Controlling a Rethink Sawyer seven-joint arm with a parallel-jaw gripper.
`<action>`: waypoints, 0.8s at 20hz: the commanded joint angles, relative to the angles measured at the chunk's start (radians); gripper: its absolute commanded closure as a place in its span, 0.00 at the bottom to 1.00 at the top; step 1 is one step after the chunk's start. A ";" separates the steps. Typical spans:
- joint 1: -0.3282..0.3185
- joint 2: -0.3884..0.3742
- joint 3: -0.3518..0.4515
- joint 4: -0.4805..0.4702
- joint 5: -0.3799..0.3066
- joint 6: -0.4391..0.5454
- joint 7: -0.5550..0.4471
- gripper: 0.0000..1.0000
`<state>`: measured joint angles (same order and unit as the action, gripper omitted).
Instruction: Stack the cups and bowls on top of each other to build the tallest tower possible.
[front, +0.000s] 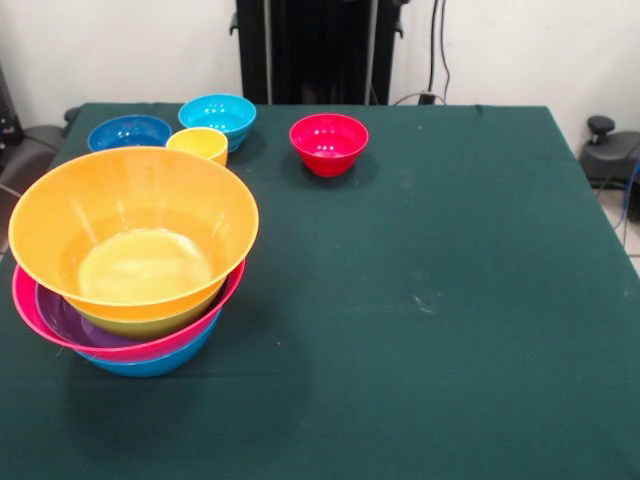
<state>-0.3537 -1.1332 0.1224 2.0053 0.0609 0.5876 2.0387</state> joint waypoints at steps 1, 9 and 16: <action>0.001 0.038 0.052 0.021 -0.055 0.118 -0.040 0.00; 0.000 0.049 0.057 0.008 -0.059 0.114 -0.044 0.00; -0.005 0.051 0.058 -0.006 -0.061 0.127 -0.050 0.00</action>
<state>-0.3555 -1.1332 0.1225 2.0052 0.0607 0.5876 2.0387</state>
